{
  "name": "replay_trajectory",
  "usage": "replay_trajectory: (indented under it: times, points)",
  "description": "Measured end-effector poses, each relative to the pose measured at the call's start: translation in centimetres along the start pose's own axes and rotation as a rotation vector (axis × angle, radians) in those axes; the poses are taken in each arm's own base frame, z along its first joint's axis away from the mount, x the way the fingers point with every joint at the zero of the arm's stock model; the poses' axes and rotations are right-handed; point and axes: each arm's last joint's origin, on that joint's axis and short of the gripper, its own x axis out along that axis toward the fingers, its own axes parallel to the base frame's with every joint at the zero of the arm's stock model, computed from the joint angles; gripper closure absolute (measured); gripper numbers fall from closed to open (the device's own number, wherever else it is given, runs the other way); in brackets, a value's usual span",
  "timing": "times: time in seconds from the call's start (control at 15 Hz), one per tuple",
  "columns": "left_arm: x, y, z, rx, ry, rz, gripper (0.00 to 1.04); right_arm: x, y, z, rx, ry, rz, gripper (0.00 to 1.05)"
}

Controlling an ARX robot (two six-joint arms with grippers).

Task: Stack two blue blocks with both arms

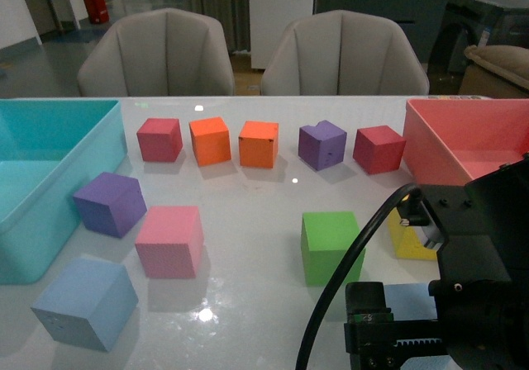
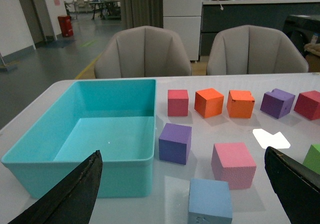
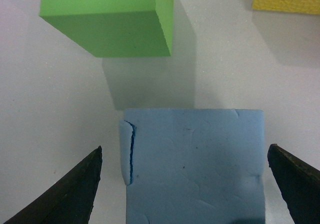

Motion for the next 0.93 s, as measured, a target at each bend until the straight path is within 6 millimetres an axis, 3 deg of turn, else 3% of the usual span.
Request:
replay_trajectory:
  times: [0.33, 0.4, 0.53, 0.6, 0.73, 0.93]
  points:
    - [0.0, 0.0, 0.0, 0.000, 0.000, 0.000, 0.07, 1.8, -0.3, -1.2, 0.004, 0.029, -0.009, 0.06]
    - [0.0, 0.0, 0.0, 0.000, 0.000, 0.000, 0.07, 1.4, -0.4, -1.5, 0.004, 0.038, -0.023, 0.25]
    - [0.0, 0.0, 0.0, 0.000, 0.000, 0.000, 0.07, 0.0, -0.3, -0.7, 0.006, 0.010, -0.016, 0.48]
    - [0.0, 0.0, 0.0, 0.000, 0.000, 0.000, 0.07, -1.5, -0.1, 0.3, 0.010, -0.024, -0.004, 0.56]
    - [0.0, 0.0, 0.0, 0.000, 0.000, 0.000, 0.07, -4.0, 0.5, 2.5, 0.015, -0.091, 0.021, 0.60]
    - [0.0, 0.0, 0.0, 0.000, 0.000, 0.000, 0.07, -6.0, 2.7, 9.2, 0.001, -0.232, 0.053, 0.62]
